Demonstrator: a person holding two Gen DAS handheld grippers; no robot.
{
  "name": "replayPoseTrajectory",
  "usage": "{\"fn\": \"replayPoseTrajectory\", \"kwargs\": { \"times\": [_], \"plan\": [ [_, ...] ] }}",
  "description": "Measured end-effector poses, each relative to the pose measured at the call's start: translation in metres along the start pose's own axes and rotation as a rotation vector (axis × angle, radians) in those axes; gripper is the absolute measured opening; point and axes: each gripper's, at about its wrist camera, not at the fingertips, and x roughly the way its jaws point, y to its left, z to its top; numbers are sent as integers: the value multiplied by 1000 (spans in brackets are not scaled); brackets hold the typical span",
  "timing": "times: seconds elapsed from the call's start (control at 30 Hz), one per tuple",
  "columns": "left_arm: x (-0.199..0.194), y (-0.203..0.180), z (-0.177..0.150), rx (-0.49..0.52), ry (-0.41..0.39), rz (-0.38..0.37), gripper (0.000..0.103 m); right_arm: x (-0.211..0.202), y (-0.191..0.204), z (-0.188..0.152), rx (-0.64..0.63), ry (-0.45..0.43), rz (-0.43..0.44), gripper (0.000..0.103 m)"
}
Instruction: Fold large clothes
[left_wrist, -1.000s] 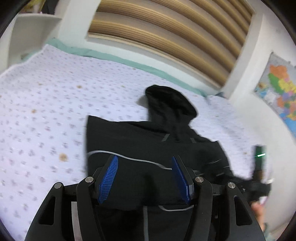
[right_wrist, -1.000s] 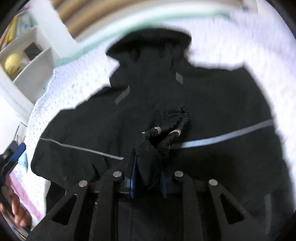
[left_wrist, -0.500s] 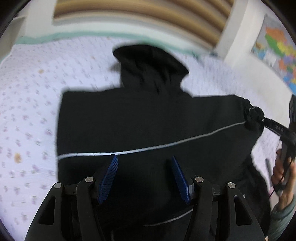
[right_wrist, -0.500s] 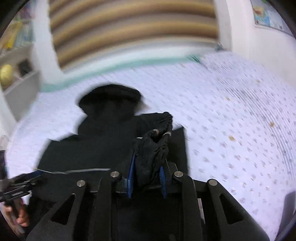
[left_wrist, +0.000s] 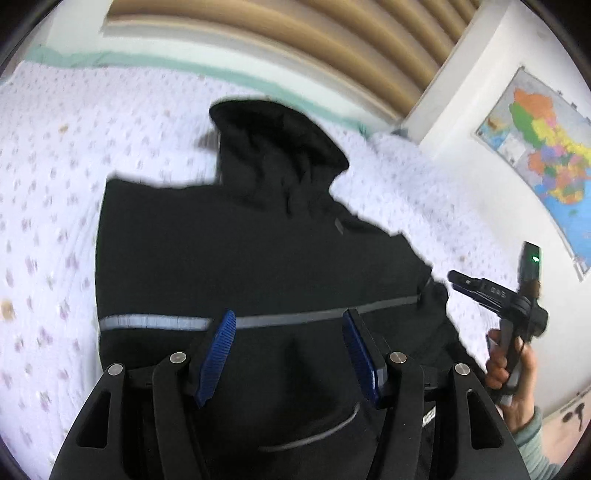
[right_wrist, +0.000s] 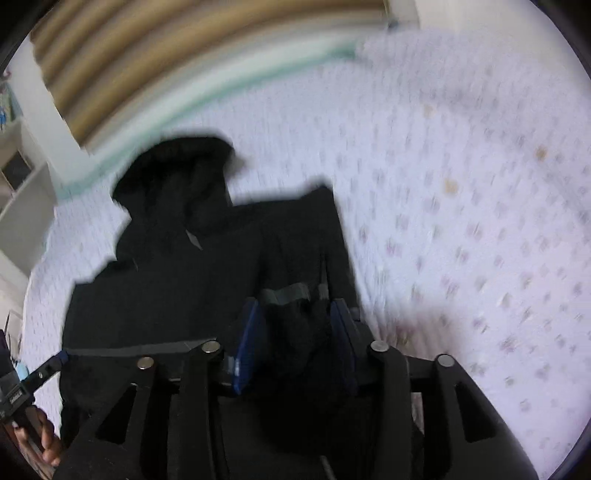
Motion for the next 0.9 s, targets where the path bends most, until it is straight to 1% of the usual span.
{"fn": "replayPoseTrajectory", "kwargs": {
  "times": [0.03,0.07,0.1,0.17,0.2,0.23,0.27,0.3,0.37,0.4,0.43,0.5,0.57,0.6,0.67,0.7,0.73,0.8,0.9],
  "plan": [
    [1,-2,7,0,-6,18,62,-6,8,4,-16,-23,-3,52],
    [4,-2,14,-1,-9,40,62,-10,20,9,-46,-43,-5,52],
    [12,0,24,-12,1,78,62,-10,41,13,-104,-48,-7,52],
    [29,9,33,-47,39,137,61,5,71,19,-185,-27,-13,52],
    [45,17,36,-66,81,169,61,14,81,19,-210,-11,-14,52],
    [58,25,36,-79,121,202,61,27,90,19,-235,12,-18,52],
    [66,30,36,-87,145,218,61,41,96,17,-254,45,-30,52],
    [75,35,32,-89,168,234,61,65,99,13,-265,104,-72,52],
    [82,38,25,-53,169,251,61,102,92,3,-252,207,-154,49],
    [84,36,24,-30,167,259,61,118,83,-3,-229,251,-156,49],
    [85,33,23,-10,171,272,61,122,78,-5,-214,239,-140,49],
    [84,29,24,6,163,283,61,117,80,-4,-223,240,-144,49],
    [72,26,22,2,141,270,61,108,82,-3,-242,234,-132,49],
    [62,24,19,-8,124,246,61,97,81,-3,-243,222,-106,49],
    [38,19,14,-38,86,158,61,72,74,-5,-223,187,-51,49],
    [28,20,10,-45,73,136,61,50,69,-6,-209,151,-16,49],
    [16,15,8,-46,54,127,61,36,66,-6,-207,125,-8,50],
    [0,5,8,-32,34,152,61,10,62,-7,-217,77,-24,50],
    [-13,-5,11,-32,20,184,61,-19,57,-5,-260,29,-78,50]
  ]
}}
